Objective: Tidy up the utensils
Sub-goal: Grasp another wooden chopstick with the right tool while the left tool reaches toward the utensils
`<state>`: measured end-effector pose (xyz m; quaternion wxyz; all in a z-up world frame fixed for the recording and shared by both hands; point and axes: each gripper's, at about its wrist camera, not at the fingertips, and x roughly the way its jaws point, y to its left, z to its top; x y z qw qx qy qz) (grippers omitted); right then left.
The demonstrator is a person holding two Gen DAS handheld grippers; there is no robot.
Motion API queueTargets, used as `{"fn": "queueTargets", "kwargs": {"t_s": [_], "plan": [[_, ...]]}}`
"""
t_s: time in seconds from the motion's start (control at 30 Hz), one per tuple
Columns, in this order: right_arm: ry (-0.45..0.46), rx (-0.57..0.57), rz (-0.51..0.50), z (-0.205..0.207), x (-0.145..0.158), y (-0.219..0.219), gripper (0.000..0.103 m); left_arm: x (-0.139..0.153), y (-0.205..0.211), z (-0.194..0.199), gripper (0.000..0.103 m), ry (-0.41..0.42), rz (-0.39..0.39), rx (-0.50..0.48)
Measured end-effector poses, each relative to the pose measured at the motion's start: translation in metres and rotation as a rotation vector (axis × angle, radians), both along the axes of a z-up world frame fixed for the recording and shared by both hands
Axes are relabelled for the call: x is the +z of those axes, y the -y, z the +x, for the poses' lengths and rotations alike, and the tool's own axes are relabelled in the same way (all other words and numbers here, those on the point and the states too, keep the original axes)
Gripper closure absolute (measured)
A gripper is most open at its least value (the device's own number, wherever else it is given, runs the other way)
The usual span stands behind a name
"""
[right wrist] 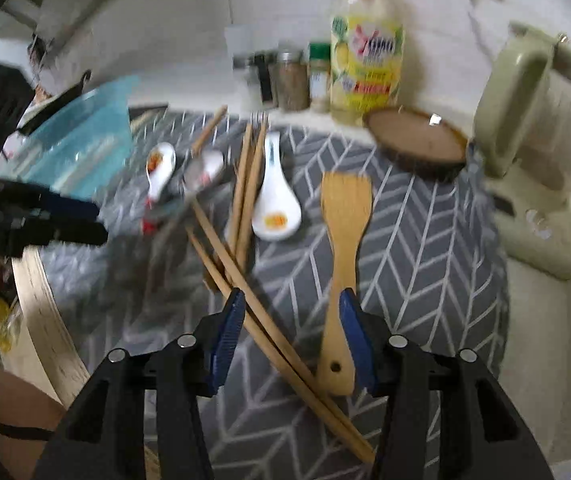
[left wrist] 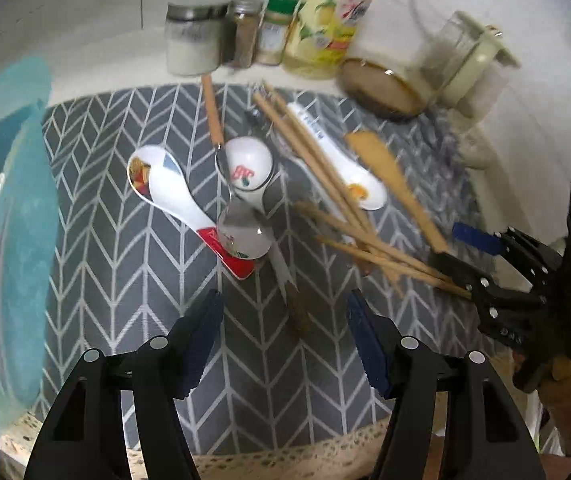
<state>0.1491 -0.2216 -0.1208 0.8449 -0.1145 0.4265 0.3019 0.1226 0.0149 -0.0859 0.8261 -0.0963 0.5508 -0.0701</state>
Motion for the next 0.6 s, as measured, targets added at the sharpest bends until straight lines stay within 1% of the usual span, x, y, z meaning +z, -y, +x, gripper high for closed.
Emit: {"fn": "queueTargets", "kwargs": {"t_s": [0.1,0.13,0.2,0.3,0.33,0.37,0.4,0.43,0.47,0.5,0.53,0.57,0.6], "plan": [[-0.009,0.075,-0.014,0.005,-0.009,-0.009,0.075,-0.006,0.002,0.006,0.039,-0.024,0.023,0.035],[-0.004,0.108,0.002,0.006,-0.01,-0.011,0.076,-0.007,0.003,0.007,0.039,-0.031,0.029,0.04],[-0.001,0.157,0.004,0.006,-0.012,-0.017,0.076,-0.008,0.005,0.01,0.039,-0.043,0.043,0.05],[-0.002,0.224,-0.048,0.001,-0.019,-0.027,0.076,-0.005,0.009,0.01,0.039,-0.048,0.031,0.058],[0.026,0.231,-0.061,-0.002,-0.019,-0.028,0.076,-0.005,0.012,0.01,0.039,-0.05,0.027,0.059],[0.028,0.228,-0.096,-0.003,-0.023,-0.03,0.081,-0.004,0.015,0.01,0.039,-0.05,0.017,0.054],[0.049,0.209,-0.099,-0.004,-0.023,-0.029,0.089,-0.005,0.019,0.01,0.039,-0.048,0.007,0.049],[0.043,0.149,-0.1,0.0,-0.023,-0.026,0.089,-0.006,0.022,0.011,0.039,-0.052,-0.002,0.047],[0.01,0.086,-0.072,0.005,-0.022,-0.021,0.091,-0.008,0.025,0.011,0.039,-0.06,-0.006,0.045],[-0.011,0.043,-0.046,0.008,-0.02,-0.017,0.095,-0.012,0.03,0.012,0.039,-0.078,-0.01,0.043],[-0.033,-0.008,0.013,0.011,-0.017,-0.008,0.096,-0.013,0.034,0.012,0.039,-0.088,-0.015,0.039],[-0.059,-0.066,0.1,0.014,-0.012,0.005,0.096,-0.013,0.039,0.011,0.039,-0.093,-0.022,0.033],[-0.068,-0.097,0.147,0.015,-0.009,0.013,0.096,-0.013,0.042,0.01,0.039,-0.097,-0.03,0.025]]}}
